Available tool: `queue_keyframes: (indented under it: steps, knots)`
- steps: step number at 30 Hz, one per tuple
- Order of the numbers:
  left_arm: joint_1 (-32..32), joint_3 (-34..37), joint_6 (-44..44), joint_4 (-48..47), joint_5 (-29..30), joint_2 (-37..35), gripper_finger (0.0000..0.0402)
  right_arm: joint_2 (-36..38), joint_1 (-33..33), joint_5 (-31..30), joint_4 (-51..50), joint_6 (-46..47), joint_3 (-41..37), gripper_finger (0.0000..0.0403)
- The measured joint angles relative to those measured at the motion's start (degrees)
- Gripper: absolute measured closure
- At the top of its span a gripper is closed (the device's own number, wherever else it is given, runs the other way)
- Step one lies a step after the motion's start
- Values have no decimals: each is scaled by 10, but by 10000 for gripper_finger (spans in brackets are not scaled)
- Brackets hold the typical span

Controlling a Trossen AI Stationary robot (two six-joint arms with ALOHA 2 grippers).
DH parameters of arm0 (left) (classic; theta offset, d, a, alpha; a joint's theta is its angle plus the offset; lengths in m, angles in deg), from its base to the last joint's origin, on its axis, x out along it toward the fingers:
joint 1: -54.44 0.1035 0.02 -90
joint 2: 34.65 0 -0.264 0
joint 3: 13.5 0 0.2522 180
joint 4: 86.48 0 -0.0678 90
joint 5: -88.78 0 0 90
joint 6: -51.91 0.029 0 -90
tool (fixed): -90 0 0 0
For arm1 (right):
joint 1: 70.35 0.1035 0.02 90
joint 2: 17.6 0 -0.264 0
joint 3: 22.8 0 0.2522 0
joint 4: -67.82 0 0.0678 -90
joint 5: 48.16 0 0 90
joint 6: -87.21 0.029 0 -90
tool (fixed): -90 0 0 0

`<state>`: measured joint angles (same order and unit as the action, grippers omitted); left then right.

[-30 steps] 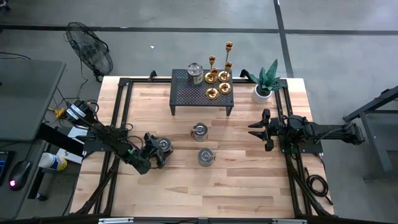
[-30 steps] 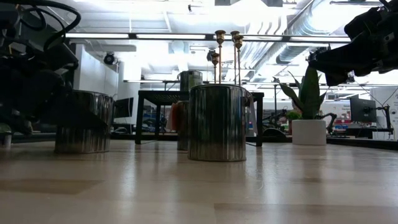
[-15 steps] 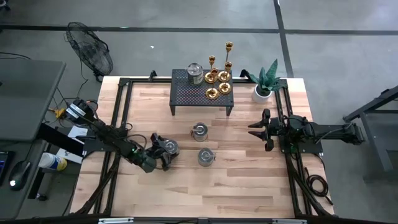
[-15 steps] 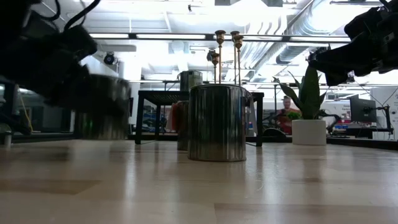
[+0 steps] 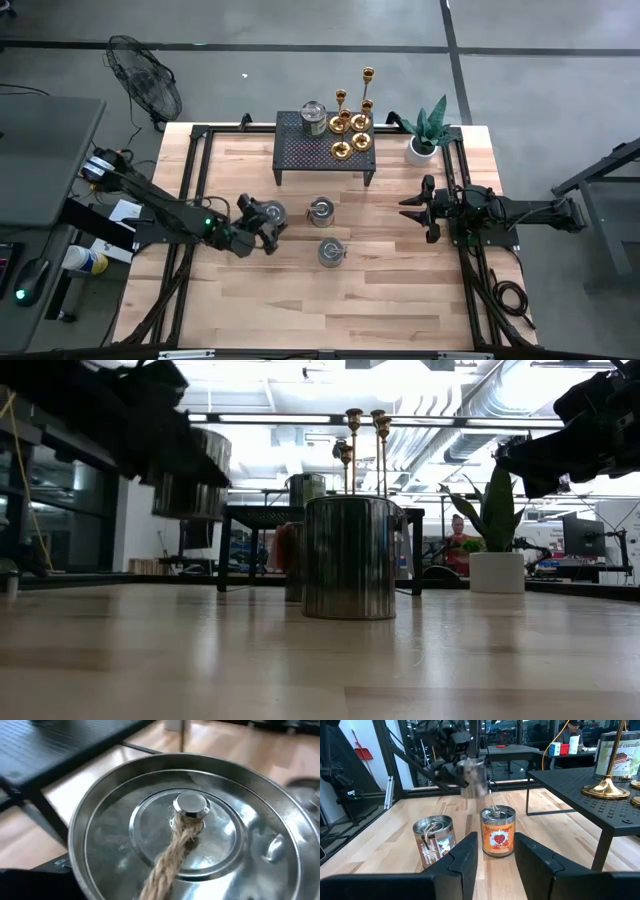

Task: Pick & Place candle stick holders
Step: Put the scented candle on the shelf

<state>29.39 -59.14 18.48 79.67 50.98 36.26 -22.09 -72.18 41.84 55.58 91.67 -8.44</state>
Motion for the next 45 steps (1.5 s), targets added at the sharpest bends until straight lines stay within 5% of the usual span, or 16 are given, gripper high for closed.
queue_keyframes:
  steps: [13, 20, 39, 45]
  knots:
    - [116, -94, 111, -35, 7, -26, 47, 0, 0, 0, 0, 0, 0, 285]
    - [203, -132, 181, -35, -74, -26, 47, 0, 0, 0, 0, 0, 0, 285]
    - [521, -136, 394, 35, -614, -26, 47, 0, 0, 0, 0, 0, 0, 285]
    - [600, -136, 430, 40, -695, -16, 47, 0, 0, 0, 0, 0, 0, 285]
